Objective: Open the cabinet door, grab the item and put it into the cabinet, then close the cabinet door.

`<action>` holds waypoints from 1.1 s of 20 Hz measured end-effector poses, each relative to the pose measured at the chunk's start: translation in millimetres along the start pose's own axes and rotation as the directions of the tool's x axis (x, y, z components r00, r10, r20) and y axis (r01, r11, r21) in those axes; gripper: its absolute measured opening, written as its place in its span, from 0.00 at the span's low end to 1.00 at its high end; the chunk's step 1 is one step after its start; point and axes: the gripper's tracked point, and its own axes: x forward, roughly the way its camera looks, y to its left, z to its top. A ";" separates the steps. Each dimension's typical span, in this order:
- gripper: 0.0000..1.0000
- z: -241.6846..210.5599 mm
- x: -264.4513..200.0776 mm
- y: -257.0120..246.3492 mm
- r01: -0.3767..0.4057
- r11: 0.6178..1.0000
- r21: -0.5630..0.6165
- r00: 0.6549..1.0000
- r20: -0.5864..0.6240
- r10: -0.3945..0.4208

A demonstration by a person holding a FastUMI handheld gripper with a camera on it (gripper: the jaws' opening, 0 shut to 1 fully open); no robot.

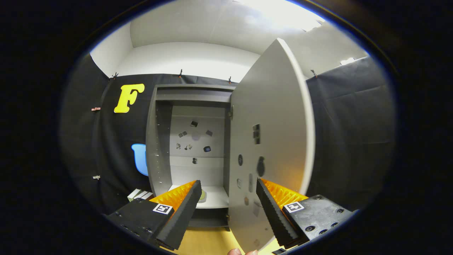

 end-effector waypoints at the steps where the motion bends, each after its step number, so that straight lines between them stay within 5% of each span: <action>1: 0.98 4.9 -7.1 -9.6 0.010 1.000 -0.014 1.000 0.014 -0.010; 12: 0.98 -14.0 -36.4 -120.1 0.179 0.982 -0.059 0.983 -0.032 -0.181; 17: 0.98 -60.9 -17.6 -175.7 0.272 0.962 -0.007 0.954 -0.127 -0.270; 22: 0.98 -96.0 12.5 -198.1 0.267 0.964 0.002 0.948 -0.181 -0.262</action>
